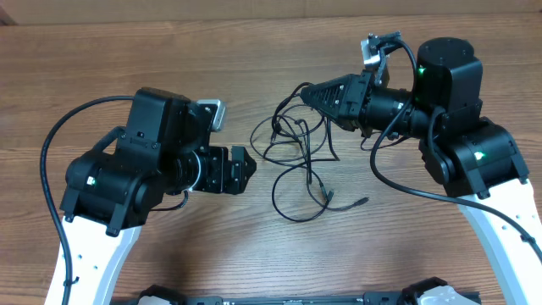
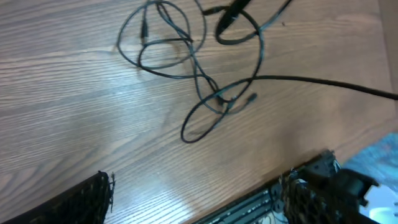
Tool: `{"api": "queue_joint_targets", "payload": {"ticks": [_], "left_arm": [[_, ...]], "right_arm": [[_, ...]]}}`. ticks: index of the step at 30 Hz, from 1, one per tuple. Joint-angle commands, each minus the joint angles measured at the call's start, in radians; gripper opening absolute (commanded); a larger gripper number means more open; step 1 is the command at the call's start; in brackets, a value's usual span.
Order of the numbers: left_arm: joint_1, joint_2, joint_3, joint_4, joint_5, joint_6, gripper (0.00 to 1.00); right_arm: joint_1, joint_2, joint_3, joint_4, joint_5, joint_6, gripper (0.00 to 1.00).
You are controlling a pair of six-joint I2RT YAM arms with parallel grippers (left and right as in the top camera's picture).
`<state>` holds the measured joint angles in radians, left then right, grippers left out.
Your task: Untangle cables
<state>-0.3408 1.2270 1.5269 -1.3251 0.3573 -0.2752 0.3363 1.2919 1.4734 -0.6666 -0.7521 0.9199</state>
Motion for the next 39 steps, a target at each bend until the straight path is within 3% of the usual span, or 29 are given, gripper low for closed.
{"api": "queue_joint_targets", "payload": {"ticks": [1,6,7,21,29,39], "left_arm": [[-0.007,-0.002,0.006,-0.004,0.119,0.100,0.90],[-0.007,-0.002,0.006,-0.011,0.136,0.106,0.94],[-0.007,-0.002,0.006,-0.011,0.137,0.102,1.00],[-0.007,-0.002,0.006,0.002,0.179,0.026,1.00],[-0.007,-0.002,0.006,0.051,0.314,0.168,0.96],[-0.007,-0.002,0.006,0.001,0.320,0.248,0.96]], "right_arm": [[0.005,-0.008,0.014,0.006,0.003,-0.007,0.04],[0.005,-0.008,0.014,0.006,0.003,-0.007,0.04],[0.005,-0.008,0.014,-0.002,0.003,-0.007,0.04],[0.005,-0.007,0.014,-0.030,0.003,-0.007,0.04],[0.005,-0.007,0.014,-0.007,-0.001,-0.007,0.04],[0.005,-0.007,0.014,-0.005,-0.074,0.023,0.04]]}}
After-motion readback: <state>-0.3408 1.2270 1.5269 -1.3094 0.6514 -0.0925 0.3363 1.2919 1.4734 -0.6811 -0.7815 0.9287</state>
